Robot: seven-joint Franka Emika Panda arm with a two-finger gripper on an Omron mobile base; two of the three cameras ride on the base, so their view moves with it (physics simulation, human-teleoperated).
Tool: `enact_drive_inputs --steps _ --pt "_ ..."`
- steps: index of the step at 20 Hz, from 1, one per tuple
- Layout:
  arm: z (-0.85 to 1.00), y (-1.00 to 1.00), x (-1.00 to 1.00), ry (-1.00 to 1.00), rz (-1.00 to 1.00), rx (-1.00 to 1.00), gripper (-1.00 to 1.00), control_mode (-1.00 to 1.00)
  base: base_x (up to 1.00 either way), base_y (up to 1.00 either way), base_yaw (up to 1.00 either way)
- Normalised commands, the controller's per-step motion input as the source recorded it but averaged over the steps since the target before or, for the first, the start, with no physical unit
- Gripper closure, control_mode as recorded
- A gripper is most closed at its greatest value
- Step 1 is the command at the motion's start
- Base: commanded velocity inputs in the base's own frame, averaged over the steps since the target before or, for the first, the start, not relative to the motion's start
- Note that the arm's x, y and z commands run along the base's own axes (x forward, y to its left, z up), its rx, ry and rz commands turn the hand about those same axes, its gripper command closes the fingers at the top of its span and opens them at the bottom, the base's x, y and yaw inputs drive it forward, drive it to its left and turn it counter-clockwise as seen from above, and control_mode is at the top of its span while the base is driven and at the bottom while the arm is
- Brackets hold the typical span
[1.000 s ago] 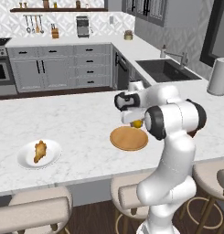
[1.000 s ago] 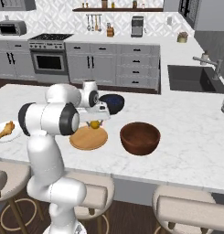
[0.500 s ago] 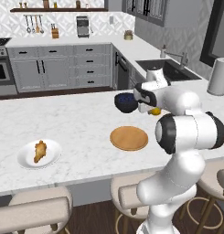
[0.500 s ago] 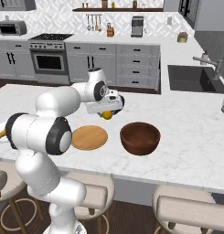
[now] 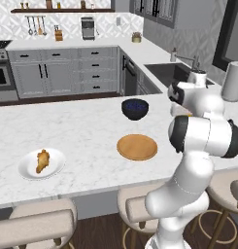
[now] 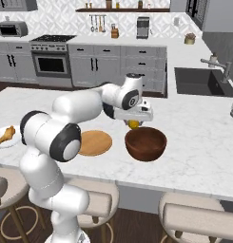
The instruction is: Pick the chicken drumstick and lemon from their plates and place them in the bowl. Then put the bowl in the fridge.
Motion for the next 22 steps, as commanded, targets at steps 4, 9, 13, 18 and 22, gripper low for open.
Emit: enact_drive_inputs --steps 4,9,13,18,22 --pt "-0.46 -0.65 0.00 0.02 -0.09 0.17 1.00 -1.00 0.00 0.00 0.00" --pt "-0.45 -0.24 0.00 0.06 -0.07 0.02 1.00 -1.00 0.00 0.00 0.00" --pt "-0.66 0.00 0.00 0.13 0.00 -0.14 1.00 -1.00 0.00 0.00 0.00" --pt "-0.36 0.02 0.01 0.03 0.00 -0.09 1.00 -1.00 0.00 0.00 0.00" --pt "-0.03 0.00 0.00 0.00 0.00 0.00 1.00 -1.00 0.00 0.00 0.00"
